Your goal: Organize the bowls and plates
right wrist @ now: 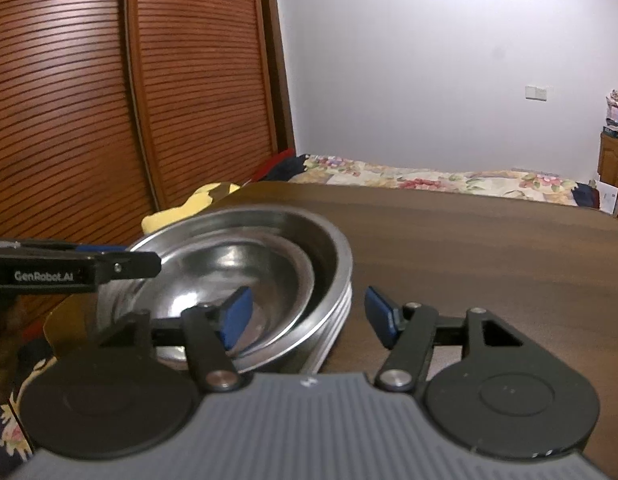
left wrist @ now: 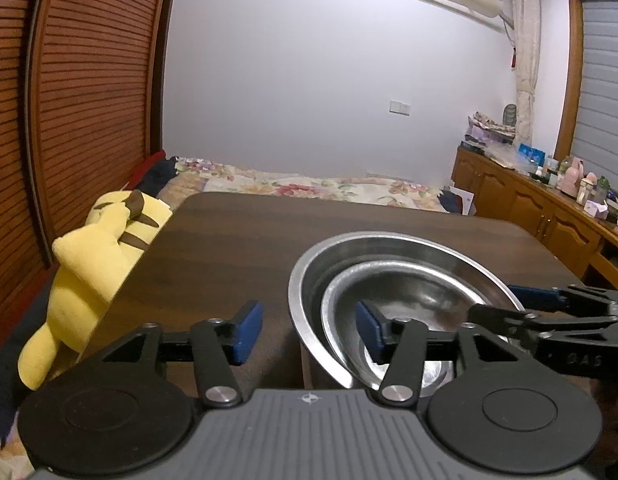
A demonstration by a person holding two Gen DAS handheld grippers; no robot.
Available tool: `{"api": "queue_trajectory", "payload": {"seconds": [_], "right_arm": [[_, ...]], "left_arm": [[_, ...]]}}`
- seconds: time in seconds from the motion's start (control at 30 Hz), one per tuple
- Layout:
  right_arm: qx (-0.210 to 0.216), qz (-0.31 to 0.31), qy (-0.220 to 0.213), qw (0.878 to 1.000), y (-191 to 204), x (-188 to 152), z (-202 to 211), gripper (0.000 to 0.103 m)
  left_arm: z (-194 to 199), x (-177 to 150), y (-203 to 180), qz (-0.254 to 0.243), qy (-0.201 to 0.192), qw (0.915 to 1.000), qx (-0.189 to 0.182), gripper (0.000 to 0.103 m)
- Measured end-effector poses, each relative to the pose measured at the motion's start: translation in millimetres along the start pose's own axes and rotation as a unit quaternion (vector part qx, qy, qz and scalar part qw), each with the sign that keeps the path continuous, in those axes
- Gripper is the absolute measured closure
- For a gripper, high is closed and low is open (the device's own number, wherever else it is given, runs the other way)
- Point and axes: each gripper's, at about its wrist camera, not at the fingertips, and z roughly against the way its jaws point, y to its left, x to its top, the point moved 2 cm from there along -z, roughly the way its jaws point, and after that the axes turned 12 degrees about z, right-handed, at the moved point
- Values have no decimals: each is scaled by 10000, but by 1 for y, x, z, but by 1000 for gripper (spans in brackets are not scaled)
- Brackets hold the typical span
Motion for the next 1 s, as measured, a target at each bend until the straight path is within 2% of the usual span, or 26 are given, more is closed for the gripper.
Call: {"api": "queue_trajectory", "payload": {"seconds": [0.23, 0.3, 0.37, 0.47, 0.57, 0.83, 1.0], "right_arm": [[-219, -34, -235, 9995, -12, 11, 19, 32], [-304, -37, -306, 9991, -15, 15, 25, 26], [-380, -58, -391, 9985, -17, 17, 31, 9], [-513, -83, -487, 9975, -19, 17, 39, 0], [-651, -111, -540, 9963, -22, 18, 46, 0], [-1227, -155, -489, 9911, -24, 18, 61, 0], [-1410, -298, -489, 9884, -27, 15, 70, 0]], "left_arm": [[11, 10, -11, -167, -172, 9997, -64, 33], [15, 13, -16, -200, -222, 9995, -118, 26], [18, 15, -22, -247, -274, 9992, -140, 19], [21, 16, -30, -341, -373, 9986, -135, 6], [26, 16, -38, -382, -471, 9981, -145, 0], [32, 17, -60, -528, -550, 9971, -42, 0], [36, 12, -70, -555, -626, 9965, 12, 0]]}}
